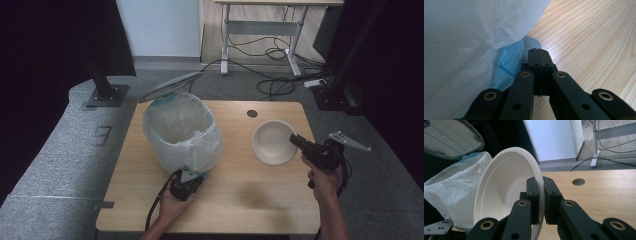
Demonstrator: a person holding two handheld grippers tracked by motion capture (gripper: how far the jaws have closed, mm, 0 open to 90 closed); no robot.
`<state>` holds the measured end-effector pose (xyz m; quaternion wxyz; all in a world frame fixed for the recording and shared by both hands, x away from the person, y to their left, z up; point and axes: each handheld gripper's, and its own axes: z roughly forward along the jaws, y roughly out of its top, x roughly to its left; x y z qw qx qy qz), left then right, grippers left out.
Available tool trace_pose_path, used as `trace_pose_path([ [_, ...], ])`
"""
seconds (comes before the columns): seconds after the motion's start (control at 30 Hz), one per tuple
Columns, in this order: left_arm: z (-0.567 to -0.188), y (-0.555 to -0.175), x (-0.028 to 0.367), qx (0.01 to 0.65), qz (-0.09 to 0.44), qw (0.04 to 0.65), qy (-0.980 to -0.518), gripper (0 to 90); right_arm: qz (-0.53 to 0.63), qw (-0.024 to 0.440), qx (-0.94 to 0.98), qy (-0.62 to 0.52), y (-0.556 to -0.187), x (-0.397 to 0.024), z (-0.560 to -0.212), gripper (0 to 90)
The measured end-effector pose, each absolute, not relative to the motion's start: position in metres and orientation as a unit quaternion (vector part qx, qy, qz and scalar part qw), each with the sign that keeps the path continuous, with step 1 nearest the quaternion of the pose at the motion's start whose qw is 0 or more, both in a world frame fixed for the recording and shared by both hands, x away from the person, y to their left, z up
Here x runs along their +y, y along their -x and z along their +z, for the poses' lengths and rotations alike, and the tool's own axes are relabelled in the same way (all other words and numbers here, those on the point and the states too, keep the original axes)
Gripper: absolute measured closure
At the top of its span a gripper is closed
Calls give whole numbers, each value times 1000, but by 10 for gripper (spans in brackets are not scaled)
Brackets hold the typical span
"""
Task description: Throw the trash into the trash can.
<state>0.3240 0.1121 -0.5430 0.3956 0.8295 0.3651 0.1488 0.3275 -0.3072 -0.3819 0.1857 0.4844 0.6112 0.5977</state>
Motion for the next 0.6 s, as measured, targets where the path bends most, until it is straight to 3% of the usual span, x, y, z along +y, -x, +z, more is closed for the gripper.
trace_pose_path([
  [0.6, -543, -324, 112, 365, 147, 396, -829, 900, 609, 182, 613, -469, -331, -293, -366, 837],
])
